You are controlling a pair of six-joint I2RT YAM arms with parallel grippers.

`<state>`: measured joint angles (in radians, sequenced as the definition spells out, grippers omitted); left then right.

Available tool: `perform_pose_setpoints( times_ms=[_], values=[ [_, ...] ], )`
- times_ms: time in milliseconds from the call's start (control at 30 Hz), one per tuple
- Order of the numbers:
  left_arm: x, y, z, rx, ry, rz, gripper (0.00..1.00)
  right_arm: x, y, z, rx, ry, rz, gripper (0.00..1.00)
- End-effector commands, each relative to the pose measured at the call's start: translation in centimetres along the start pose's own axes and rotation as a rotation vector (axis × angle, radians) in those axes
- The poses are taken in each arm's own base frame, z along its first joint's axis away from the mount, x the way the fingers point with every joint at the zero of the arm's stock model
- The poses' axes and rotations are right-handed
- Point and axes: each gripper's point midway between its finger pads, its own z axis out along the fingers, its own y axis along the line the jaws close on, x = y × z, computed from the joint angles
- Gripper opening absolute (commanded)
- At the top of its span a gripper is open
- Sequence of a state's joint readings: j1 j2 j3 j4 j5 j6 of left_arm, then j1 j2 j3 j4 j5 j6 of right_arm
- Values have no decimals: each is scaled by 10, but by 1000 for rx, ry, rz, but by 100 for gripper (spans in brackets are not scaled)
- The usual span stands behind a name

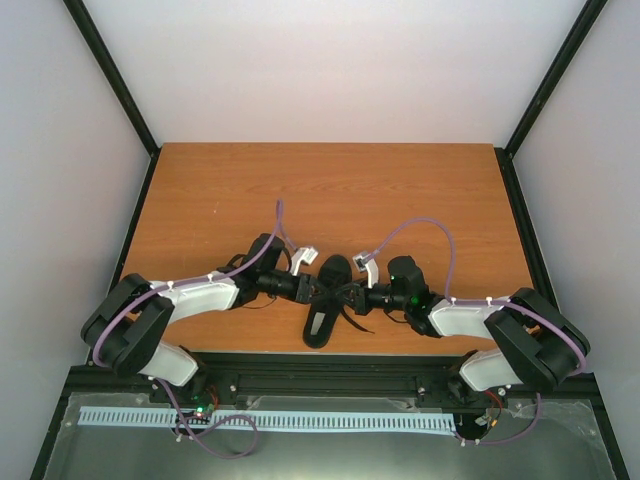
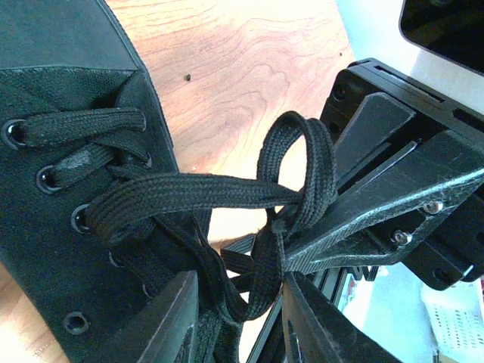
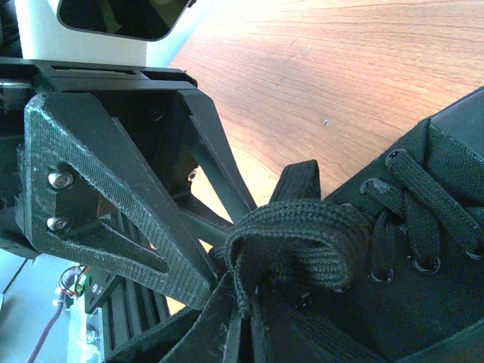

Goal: Tie the shoes

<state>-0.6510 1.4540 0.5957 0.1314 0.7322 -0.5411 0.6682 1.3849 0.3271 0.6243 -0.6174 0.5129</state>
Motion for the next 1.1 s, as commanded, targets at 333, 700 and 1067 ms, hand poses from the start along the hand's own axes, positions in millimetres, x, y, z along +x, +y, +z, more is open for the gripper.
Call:
perform_pose_setpoints(
  times_ms=[333, 700, 1067],
  values=[
    [-18, -11, -1, -54, -35, 84, 1, -2, -1, -2, 13, -23, -24, 3],
    [-7, -37, -40, -138, 66, 76, 1, 4, -26, -1, 137, -5, 7, 3],
    [-13, -64, -80, -243, 109, -6, 6, 8, -33, -1, 167, 9, 11, 3]
  ],
)
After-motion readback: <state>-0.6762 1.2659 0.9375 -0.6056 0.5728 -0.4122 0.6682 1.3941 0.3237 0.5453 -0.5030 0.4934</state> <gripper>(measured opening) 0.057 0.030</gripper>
